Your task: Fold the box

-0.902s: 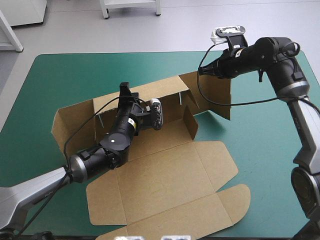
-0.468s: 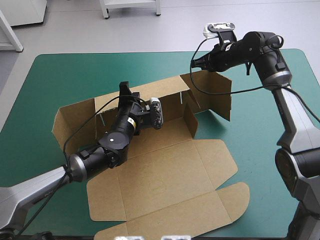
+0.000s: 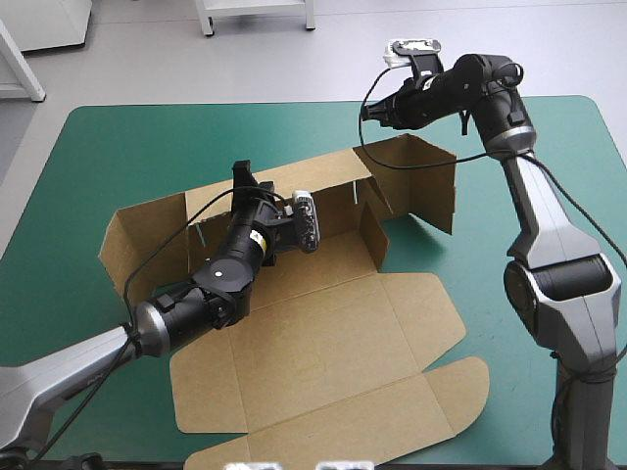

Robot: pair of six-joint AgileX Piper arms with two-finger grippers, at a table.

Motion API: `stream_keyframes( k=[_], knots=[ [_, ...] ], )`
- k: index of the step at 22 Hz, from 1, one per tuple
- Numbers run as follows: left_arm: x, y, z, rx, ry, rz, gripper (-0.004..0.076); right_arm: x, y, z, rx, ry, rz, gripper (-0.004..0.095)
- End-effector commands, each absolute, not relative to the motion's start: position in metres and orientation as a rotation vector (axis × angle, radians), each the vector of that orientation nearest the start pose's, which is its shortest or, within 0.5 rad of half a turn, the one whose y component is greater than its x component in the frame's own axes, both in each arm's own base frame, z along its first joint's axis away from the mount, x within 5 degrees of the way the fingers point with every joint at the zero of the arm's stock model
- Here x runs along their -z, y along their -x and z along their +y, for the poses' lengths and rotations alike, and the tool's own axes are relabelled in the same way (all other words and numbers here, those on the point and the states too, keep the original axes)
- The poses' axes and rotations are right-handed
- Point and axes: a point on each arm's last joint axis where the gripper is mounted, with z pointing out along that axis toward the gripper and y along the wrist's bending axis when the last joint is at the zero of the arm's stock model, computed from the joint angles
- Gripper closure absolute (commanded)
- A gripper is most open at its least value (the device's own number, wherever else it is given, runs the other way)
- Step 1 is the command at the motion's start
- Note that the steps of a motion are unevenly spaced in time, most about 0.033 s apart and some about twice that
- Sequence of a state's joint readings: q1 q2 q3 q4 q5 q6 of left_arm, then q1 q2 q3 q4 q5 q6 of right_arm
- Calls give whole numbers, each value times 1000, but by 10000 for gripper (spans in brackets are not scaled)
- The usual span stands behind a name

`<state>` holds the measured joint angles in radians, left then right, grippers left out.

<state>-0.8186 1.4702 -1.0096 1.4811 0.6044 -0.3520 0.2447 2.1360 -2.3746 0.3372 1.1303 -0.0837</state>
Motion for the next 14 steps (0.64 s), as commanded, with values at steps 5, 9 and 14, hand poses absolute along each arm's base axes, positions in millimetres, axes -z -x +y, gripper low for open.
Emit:
stream_keyframes(
  k=[5, 9, 14],
  knots=[
    [-327, -254, -194, -778, -1313, 1432, 733, -401, -453, 146, -563, 363, 2251, 925],
    [-327, -254, -194, -773, -1311, 1438, 732, -394, -449, 144, -541, 370, 2335, 925],
    [-327, -254, -194, -773, -1310, 1441, 732, -403, -437, 142, -570, 357, 2370, 925]
  ],
)
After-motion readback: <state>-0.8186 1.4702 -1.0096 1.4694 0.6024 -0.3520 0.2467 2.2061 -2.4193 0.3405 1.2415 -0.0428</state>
